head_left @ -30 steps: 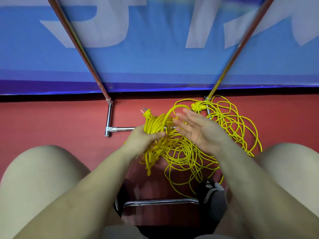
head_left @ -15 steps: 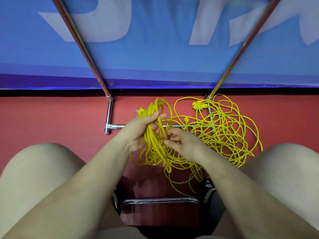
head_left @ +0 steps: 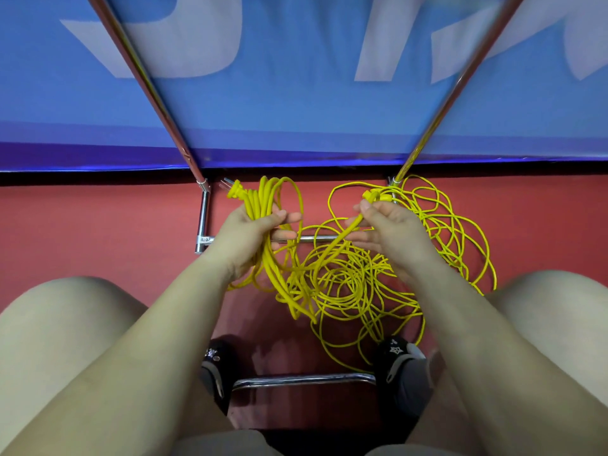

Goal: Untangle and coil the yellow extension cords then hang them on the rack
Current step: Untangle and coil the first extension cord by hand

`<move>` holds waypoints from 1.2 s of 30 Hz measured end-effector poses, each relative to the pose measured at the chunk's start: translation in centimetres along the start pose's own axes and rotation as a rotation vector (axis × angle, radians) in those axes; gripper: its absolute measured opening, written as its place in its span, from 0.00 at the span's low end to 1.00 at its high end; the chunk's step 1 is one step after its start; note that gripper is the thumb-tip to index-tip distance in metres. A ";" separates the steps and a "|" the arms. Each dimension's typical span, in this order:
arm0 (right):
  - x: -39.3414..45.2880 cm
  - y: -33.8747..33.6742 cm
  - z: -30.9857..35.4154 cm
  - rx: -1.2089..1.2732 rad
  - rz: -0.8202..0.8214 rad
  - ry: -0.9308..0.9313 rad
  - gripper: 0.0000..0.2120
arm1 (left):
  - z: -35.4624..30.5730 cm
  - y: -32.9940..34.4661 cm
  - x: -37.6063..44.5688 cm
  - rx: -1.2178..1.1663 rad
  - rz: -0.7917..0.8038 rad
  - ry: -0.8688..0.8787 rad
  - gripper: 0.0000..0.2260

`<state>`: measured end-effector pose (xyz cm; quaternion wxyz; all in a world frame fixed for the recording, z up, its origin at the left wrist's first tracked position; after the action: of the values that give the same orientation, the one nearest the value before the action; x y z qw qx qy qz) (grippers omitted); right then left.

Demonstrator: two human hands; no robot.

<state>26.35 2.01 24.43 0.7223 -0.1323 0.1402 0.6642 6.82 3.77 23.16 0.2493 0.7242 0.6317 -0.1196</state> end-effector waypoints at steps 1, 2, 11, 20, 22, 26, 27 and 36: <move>0.0 -0.1 -0.1 0.064 -0.001 0.021 0.08 | -0.1 0.1 -0.1 0.030 0.000 0.019 0.07; 0.0 -0.1 -0.3 0.119 0.002 0.043 0.08 | -0.2 0.2 -0.2 0.067 0.001 0.040 0.08; 0.8 0.5 -1.4 -0.553 0.005 -0.124 0.12 | -0.9 0.0 -0.1 -0.164 -0.004 0.063 0.09; 0.7 0.5 -3.3 -0.940 0.061 -0.087 0.09 | -1.3 0.2 -0.5 0.398 0.064 0.146 0.07; 0.7 0.4 -3.1 -0.985 0.042 -0.087 0.09 | -0.9 0.2 -0.4 0.536 0.068 0.162 0.04; 0.5 0.8 -2.0 -0.723 0.038 -0.066 0.06 | -0.3 -0.1 -0.1 0.687 0.044 0.197 0.09; 0.4 1.0 -1.9 -0.554 0.042 -0.023 0.05 | -0.2 -0.1 -0.1 0.675 0.048 0.198 0.10; -0.1 1.0 -2.5 0.497 -0.011 0.305 0.04 | 2.2 0.9 -0.1 0.607 0.144 0.067 0.02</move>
<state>25.31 1.03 22.14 0.7068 -0.0503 0.4048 0.5780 7.99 2.50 21.58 0.0085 0.8120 0.5220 -0.2609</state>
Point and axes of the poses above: each hand's wrist, its own x-axis towards the middle knuckle, its own y-axis out of the palm, z = x × y, the point moved 9 cm from there along x, towards the middle knuckle, and after that the axes turned 1 degree about z, right-handed, at the moved point
